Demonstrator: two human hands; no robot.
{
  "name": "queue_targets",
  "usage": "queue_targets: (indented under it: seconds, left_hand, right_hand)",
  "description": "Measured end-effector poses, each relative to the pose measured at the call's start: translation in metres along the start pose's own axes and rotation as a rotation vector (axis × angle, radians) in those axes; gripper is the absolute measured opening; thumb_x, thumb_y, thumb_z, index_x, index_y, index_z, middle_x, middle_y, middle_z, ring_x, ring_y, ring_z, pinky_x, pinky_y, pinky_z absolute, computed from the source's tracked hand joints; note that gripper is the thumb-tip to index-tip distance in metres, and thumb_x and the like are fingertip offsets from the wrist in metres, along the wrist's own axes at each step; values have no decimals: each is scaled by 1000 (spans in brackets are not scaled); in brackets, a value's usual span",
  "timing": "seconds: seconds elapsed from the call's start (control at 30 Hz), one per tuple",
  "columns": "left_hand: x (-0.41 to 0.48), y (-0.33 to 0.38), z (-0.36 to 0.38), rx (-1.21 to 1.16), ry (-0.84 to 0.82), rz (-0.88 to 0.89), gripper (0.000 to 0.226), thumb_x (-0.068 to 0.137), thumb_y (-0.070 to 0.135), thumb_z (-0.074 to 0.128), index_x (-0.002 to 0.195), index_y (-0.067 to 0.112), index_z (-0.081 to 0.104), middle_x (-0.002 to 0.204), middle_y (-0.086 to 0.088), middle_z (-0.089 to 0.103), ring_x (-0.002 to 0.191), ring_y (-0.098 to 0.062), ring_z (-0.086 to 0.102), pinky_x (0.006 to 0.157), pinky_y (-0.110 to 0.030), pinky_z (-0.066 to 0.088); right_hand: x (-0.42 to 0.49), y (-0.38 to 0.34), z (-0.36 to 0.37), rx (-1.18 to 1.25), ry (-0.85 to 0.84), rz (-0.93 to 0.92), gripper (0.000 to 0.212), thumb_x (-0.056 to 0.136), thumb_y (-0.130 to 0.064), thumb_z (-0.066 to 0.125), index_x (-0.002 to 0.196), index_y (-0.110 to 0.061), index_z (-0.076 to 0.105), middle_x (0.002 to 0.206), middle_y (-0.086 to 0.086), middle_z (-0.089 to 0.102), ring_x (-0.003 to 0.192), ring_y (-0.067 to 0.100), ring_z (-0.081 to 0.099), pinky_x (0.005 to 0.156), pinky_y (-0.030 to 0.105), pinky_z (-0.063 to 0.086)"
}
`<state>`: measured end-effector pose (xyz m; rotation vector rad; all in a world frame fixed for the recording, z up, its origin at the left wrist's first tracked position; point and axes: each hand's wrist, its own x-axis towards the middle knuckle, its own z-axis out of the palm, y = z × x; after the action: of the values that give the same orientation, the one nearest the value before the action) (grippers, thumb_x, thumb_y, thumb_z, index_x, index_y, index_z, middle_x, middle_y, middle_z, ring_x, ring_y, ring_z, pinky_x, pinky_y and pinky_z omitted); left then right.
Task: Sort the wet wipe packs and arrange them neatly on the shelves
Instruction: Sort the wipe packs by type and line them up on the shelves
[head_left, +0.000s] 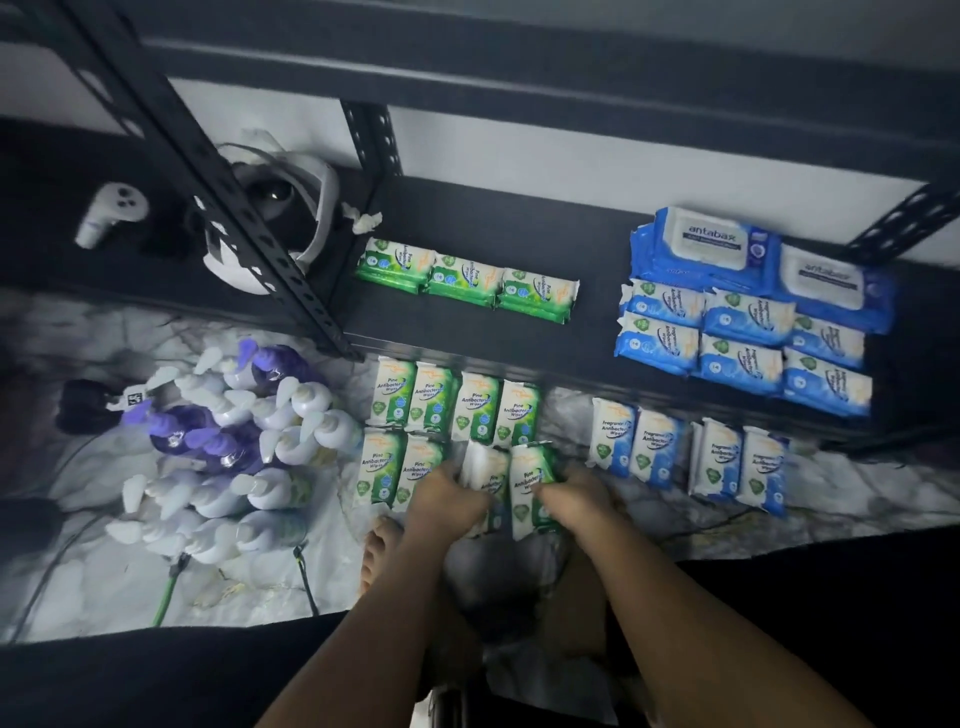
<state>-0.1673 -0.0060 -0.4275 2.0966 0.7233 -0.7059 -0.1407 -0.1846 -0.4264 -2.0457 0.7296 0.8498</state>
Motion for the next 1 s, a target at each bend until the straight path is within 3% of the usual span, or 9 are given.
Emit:
queue_targets:
  seconds: [0.17,0.33,0.4,0.5,0.63,0.7,0.77,0.83,1.0]
  left_hand:
    - [-41,22,-31,-145,28,79,34,66,23,85,94,18,65,83,3,68,76,-14,62,60,-26,46]
    - [-86,48,-73,-248,100,222,39,72,41,87,87,12,67,73,-3,72,62,-14,64,59,-31,48]
    - [-107,61,-97,-273,135,289,41,72,47,86,84,13,67,70,-3,71,60,-14,63,60,-30,48]
    - [-142,83,-133,-340,172,393,60,65,57,86,92,6,67,83,-16,72,66,-27,67,62,-41,54]
    - [-191,112,-171,-464,173,529,33,78,32,87,99,12,72,83,-6,76,59,-10,65,48,-20,47]
    - [-211,129,-187,-492,167,601,27,79,30,85,99,16,73,85,-2,77,65,-8,70,52,-17,49]
    - [-221,147,-201,-515,152,667,30,80,32,84,105,19,74,93,-1,78,81,-15,75,68,-25,57]
    - [-223,165,-213,-529,151,710,37,81,35,83,115,24,71,101,-2,77,89,-20,76,77,-35,59]
    - [-213,209,-233,-538,207,764,42,81,39,84,117,30,65,98,-1,76,84,-15,73,66,-30,55]
  right_hand:
    - [-51,-20,-30,100,13,-114,14,84,-29,76,93,-19,73,86,0,75,78,18,70,78,33,59]
    - [-115,-51,-64,329,13,-290,13,87,-19,75,87,-28,66,97,0,75,87,18,71,83,40,57]
    - [-140,-66,-81,379,23,-379,15,87,-22,76,96,-31,67,102,-3,74,91,16,70,83,40,58]
    - [-177,-90,-111,456,38,-518,21,89,-24,76,106,-31,67,102,-9,73,91,10,70,75,32,55]
    - [-224,-124,-150,532,36,-678,28,89,-23,74,113,-37,66,98,-10,76,82,7,73,65,26,51]
    - [-241,-141,-167,523,80,-765,42,89,-25,75,126,-39,61,94,-11,77,80,5,74,65,26,53]
    - [-255,-159,-183,504,140,-844,52,88,-26,75,134,-40,54,87,-13,77,76,3,74,64,25,53]
    - [-262,-176,-195,487,175,-897,57,88,-28,75,139,-37,50,85,-15,77,77,2,73,70,28,55]
    - [-260,-218,-217,509,226,-927,70,84,-36,78,145,-36,43,101,-7,75,90,9,73,86,37,58]
